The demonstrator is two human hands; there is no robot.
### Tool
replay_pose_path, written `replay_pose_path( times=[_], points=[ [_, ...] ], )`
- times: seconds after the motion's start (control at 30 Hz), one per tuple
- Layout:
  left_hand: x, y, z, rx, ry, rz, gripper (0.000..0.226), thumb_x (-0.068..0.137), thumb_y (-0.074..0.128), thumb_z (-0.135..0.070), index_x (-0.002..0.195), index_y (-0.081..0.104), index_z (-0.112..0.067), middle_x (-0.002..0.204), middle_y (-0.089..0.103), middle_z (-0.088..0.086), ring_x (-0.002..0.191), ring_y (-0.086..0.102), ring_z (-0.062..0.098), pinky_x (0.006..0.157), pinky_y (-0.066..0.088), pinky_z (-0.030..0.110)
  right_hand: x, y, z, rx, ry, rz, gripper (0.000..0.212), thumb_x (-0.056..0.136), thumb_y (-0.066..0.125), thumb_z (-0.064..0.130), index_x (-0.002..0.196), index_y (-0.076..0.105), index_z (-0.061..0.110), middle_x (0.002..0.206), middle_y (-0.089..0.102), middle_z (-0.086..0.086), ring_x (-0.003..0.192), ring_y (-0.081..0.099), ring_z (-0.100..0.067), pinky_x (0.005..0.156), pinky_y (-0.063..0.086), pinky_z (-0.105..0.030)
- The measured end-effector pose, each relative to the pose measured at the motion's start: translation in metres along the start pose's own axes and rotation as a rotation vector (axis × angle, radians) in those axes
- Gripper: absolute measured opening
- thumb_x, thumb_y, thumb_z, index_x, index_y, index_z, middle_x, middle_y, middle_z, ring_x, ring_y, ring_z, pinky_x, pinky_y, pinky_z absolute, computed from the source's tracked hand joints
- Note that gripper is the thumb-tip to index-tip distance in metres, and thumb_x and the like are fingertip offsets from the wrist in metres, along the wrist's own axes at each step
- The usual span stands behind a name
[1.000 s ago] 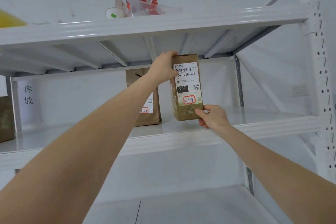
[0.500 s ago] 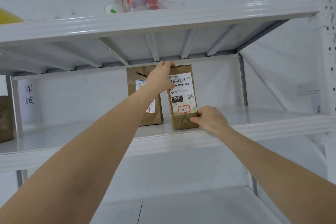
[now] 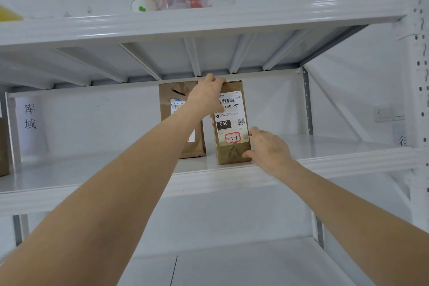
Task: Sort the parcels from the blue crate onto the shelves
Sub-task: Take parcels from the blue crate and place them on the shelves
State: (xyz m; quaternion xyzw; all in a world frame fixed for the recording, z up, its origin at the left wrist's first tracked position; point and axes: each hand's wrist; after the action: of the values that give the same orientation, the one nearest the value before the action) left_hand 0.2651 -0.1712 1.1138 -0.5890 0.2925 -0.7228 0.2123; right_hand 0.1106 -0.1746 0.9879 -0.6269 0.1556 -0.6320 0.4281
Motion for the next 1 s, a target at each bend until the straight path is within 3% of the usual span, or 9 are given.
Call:
replay_pose_path(
  times=[0.1,0.2,0.27,0.5,0.73,1.0],
  points=[
    [0.0,0.002,0.0,-0.001,0.0,-0.011,0.082,0.075,0.076,-0.023,0.144,0.031,-0.018,0.134,0.039,0.009,0.121,0.043,0.027,0.096,0.042,0.037,-0.003,-0.005,0.0,-0.074,-0.149,-0.092,0.076,0.082,0.073,0.029,0.141,0.028,0.014,0.141,0.033,-0.004,0.124,0.041,-0.024,0.088,0.045,-0.035],
    [0.0,0.004,0.0,-0.003,-0.01,-0.014,0.082,0.076,0.075,-0.021,0.144,0.03,-0.019,0.135,0.038,0.008,0.121,0.043,0.027,0.094,0.043,0.037,-0.003,-0.008,0.001,-0.203,-0.317,-0.079,0.082,0.089,0.065,0.021,0.151,0.013,0.01,0.159,0.008,-0.005,0.145,0.012,-0.023,0.113,0.025,-0.032],
    [0.0,0.005,0.0,-0.006,-0.015,-0.015,0.082,0.076,0.075,-0.021,0.144,0.03,-0.019,0.135,0.036,0.008,0.12,0.043,0.027,0.093,0.045,0.037,-0.002,-0.008,0.002,-0.259,-0.352,-0.038,0.077,0.093,0.059,0.019,0.152,0.012,0.009,0.161,0.002,-0.004,0.148,0.002,-0.02,0.117,0.016,-0.03],
    [0.002,0.012,-0.001,0.023,-0.01,-0.022,0.077,0.078,0.074,-0.019,0.143,0.032,-0.016,0.135,0.035,0.009,0.117,0.046,0.029,0.093,0.043,0.036,0.002,-0.006,0.006,-0.239,-0.361,-0.078,0.055,0.097,0.05,0.014,0.147,0.027,0.006,0.158,0.011,-0.006,0.145,0.013,-0.021,0.113,0.027,-0.031],
    [0.011,0.021,0.005,-0.005,-0.011,-0.008,0.077,0.076,0.075,-0.016,0.141,0.034,-0.016,0.133,0.037,0.008,0.116,0.048,0.028,0.094,0.045,0.037,0.013,-0.002,0.009,-0.29,-0.36,-0.075,0.05,0.097,0.05,0.013,0.143,0.032,0.004,0.154,0.019,-0.009,0.141,0.02,-0.023,0.108,0.034,-0.033],
    [0.026,0.038,0.015,-0.027,-0.017,0.005,0.078,0.075,0.077,-0.015,0.14,0.035,-0.015,0.132,0.038,0.007,0.115,0.049,0.028,0.091,0.048,0.037,0.034,0.011,0.01,-0.341,-0.339,-0.066,0.05,0.095,0.052,0.014,0.142,0.035,0.005,0.152,0.022,-0.009,0.139,0.023,-0.024,0.108,0.032,-0.032]
  ],
)
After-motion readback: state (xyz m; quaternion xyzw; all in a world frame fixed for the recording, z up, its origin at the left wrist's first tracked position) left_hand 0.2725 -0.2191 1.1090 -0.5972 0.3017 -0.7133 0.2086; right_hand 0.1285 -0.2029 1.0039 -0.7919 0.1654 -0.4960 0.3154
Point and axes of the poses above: each hand's wrist, its own x-axis towards the middle knuckle, its own y-axis out of the palm, z = x × y
